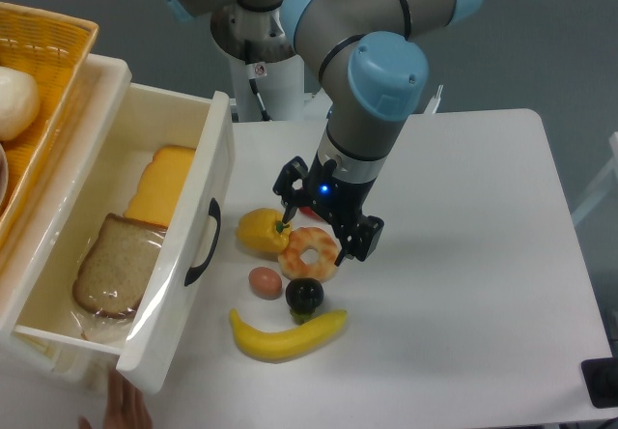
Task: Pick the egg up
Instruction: 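Move the gripper from above the orange toward the small brown egg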
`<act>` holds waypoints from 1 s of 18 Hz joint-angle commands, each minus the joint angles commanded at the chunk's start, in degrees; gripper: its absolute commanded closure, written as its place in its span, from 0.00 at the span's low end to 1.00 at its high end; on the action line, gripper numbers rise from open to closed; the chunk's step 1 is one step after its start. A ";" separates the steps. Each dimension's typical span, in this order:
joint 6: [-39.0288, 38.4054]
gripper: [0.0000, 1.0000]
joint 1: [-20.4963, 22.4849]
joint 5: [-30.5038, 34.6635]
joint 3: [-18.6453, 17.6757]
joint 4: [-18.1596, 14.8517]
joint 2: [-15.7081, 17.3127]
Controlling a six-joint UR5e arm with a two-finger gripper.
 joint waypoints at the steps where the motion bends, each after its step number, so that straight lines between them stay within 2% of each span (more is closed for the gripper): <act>1: 0.00 0.00 -0.17 0.00 -0.17 0.35 0.00; 7: -0.53 0.00 -1.05 0.09 -0.35 1.32 -0.35; 10: -0.70 0.00 -1.23 0.00 -0.70 3.95 -1.40; 13: -1.75 0.00 -1.58 0.09 -2.54 4.83 -1.58; 16: -2.90 0.00 -2.02 0.18 -4.92 8.96 -2.11; 18: -2.81 0.00 -2.37 0.35 -4.92 9.32 -2.81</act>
